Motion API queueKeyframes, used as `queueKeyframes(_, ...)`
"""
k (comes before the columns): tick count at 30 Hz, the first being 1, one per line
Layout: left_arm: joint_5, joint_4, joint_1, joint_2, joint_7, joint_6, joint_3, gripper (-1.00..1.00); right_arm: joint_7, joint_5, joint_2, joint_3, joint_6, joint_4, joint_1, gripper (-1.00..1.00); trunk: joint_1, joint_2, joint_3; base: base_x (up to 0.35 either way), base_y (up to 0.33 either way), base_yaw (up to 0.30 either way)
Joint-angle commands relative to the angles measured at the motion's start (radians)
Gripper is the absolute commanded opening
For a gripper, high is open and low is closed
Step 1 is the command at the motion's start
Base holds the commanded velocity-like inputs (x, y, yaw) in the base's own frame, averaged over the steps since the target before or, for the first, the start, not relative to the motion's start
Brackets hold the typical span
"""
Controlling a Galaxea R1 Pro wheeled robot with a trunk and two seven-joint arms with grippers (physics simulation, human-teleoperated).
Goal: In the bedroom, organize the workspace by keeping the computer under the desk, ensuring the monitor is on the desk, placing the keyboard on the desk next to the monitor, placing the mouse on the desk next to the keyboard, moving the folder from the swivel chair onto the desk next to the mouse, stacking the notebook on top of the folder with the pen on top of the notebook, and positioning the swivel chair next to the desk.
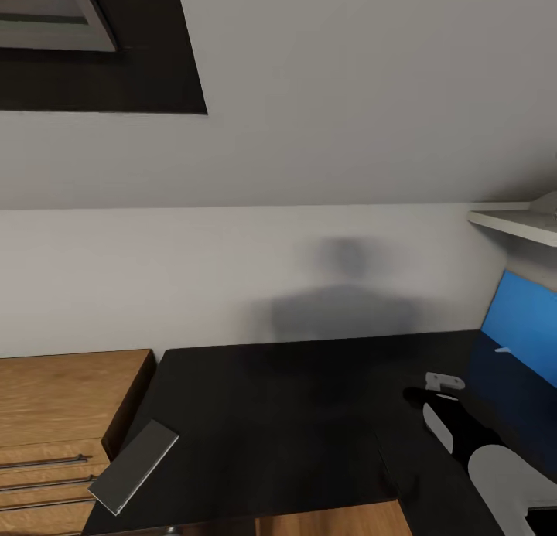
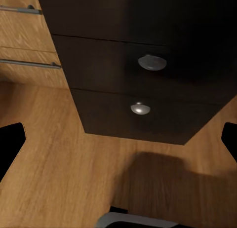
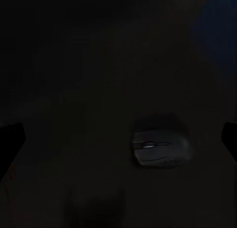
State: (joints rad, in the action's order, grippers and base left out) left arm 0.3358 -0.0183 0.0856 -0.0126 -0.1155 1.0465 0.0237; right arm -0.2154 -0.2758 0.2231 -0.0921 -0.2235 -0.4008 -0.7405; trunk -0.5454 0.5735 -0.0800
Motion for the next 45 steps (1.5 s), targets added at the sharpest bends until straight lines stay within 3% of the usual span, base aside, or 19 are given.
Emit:
queueKeyframes(1, 0.011, -0.002, 0.0, -0.001, -0.009, 0.001, 0.003, 1.0, -0.007, -0.009, 0.002, -0.009, -0.005, -0.001, 0.0, 1.0, 0.0, 0.002, -0.002, 0.002, -0.05, 0.0)
queueKeyframes(6, 0.012, -0.002, 0.0, -0.001, -0.009, 0.001, 0.002, 1.0, -0.008, -0.008, 0.004, -0.009, -0.006, 0.031, 0.0, 1.0, 0.0, 0.002, -0.002, 0.04, -0.122, 0.0)
queueKeyframes(20, 0.012, -0.002, 0.0, -0.004, -0.009, 0.001, 0.002, 1.0, -0.009, -0.01, 0.062, -0.007, -0.012, 0.057, 0.0, 1.0, 0.0, 0.002, -0.002, 0.058, -0.032, 0.0)
queueKeyframes(45, 0.014, -0.002, 0.0, -0.014, -0.009, 0.001, 0.002, 1.0, 0.008, -0.011, 0.065, -0.01, -0.007, 0.051, 0.0, 1.0, 0.0, 0.002, -0.002, 0.042, 0.0, 0.0)
